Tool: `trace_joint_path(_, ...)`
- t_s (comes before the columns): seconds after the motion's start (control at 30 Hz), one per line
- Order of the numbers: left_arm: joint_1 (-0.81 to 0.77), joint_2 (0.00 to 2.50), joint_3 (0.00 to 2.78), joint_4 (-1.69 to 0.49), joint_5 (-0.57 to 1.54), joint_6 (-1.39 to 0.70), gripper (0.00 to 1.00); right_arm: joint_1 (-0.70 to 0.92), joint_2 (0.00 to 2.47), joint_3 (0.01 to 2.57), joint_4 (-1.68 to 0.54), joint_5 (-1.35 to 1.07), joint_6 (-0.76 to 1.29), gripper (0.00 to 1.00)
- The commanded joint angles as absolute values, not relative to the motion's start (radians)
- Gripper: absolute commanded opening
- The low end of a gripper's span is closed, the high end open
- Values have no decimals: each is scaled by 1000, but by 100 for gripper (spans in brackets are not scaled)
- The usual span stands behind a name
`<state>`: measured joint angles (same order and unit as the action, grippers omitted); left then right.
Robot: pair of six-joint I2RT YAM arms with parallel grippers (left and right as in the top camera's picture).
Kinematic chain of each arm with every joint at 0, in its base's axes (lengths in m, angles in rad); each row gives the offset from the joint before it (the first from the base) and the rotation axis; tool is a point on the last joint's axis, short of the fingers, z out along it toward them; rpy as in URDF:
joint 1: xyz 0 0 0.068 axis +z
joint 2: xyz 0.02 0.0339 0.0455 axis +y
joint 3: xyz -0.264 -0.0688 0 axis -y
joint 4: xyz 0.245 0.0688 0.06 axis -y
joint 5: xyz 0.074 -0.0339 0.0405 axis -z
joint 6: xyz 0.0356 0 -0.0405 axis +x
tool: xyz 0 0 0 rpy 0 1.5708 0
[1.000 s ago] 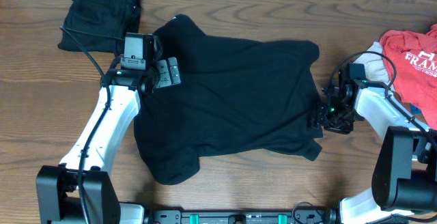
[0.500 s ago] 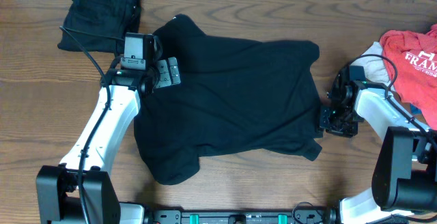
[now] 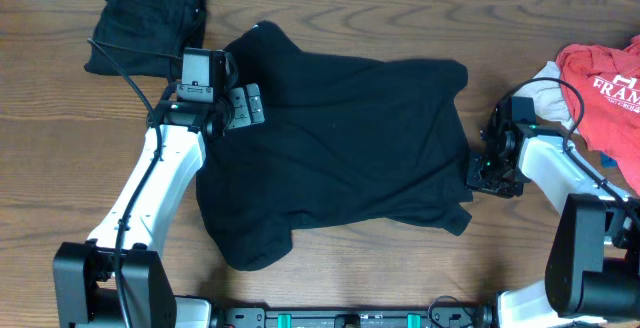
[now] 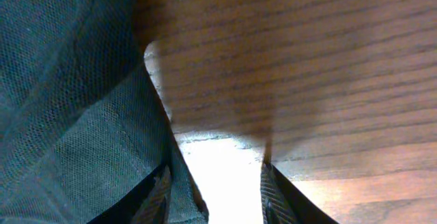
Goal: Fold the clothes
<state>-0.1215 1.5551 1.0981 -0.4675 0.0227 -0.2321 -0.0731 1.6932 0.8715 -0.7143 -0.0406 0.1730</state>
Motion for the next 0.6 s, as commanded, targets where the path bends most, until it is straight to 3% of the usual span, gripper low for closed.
trace_joint_path(0.0,-124,1565,1094,-471,18,-234,100,-50,1769,785,-670,-138,186,41)
trace_joint_path(0.2,-124,1565,1094,-471,18,-234,100,-45,1769,740,-624,-164,185,38)
trace_joint_path(0.3,-124,1565,1094,-471,18,-234,100,-44,1769,727,-617,-185,185,31)
trace_joint_path(0.57,-124,1565,1094,-471,18,-234,100,-20,1769,724,-643,-192,186,22)
